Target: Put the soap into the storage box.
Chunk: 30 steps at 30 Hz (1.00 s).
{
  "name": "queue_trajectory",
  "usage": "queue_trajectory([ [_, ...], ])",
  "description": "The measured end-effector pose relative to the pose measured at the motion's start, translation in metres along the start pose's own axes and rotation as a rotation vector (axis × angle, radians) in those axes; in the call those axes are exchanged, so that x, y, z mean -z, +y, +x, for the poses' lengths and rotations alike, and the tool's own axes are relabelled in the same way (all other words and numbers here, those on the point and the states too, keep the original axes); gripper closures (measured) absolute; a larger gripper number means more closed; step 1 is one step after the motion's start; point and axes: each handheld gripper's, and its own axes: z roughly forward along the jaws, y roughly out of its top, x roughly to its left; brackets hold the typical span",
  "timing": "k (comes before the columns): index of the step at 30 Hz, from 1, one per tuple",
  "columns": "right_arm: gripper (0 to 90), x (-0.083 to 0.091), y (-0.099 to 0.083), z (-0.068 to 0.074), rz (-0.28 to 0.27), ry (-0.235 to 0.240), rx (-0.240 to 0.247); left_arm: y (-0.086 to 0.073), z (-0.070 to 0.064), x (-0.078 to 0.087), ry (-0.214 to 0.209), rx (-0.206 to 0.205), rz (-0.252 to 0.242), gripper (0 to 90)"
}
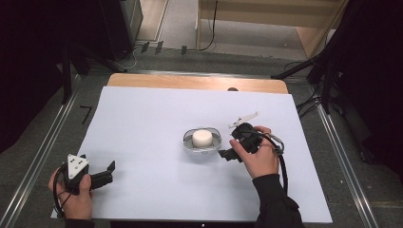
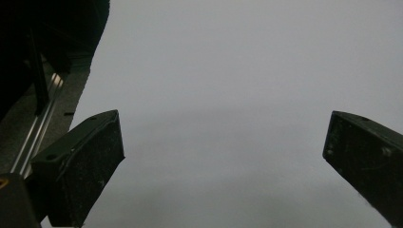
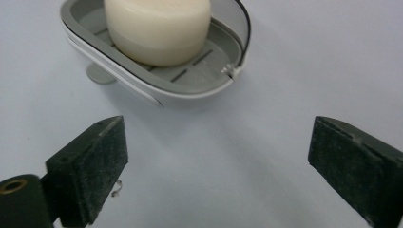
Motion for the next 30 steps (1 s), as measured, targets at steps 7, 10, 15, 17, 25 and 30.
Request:
queue_trajectory([
  [7, 2.6, 0.003, -0.018, -0.011, 0.004, -0.028, -0.031, 0.000, 0.000, 0.000, 0.000, -0.003, 0.001, 0.2],
  [10, 2.1, 0.003, -0.025, -0.014, 0.002, -0.040, -0.040, 0.000, 0.000, 0.000, 0.001, 0.000, 0.001, 0.2],
  [15, 0.0, 0.004, -0.036, -0.020, -0.004, -0.070, -0.052, 0.000, 0.000, 0.000, 0.001, 0.000, 0.001, 0.2],
  [17, 0.0, 0.006, -0.044, -0.024, -0.010, -0.081, -0.065, 0.000, 0.000, 0.000, 0.001, 0.001, 0.000, 0.2],
  [25, 0.0, 0.010, -0.061, -0.035, -0.024, -0.092, -0.084, 0.000, 0.000, 0.000, 0.001, -0.003, 0.003, 0.2],
  [30, 0.0, 0.018, -0.070, -0.037, -0.049, -0.093, -0.096, 0.000, 0.000, 0.000, -0.001, -0.001, 0.002, 0.2],
])
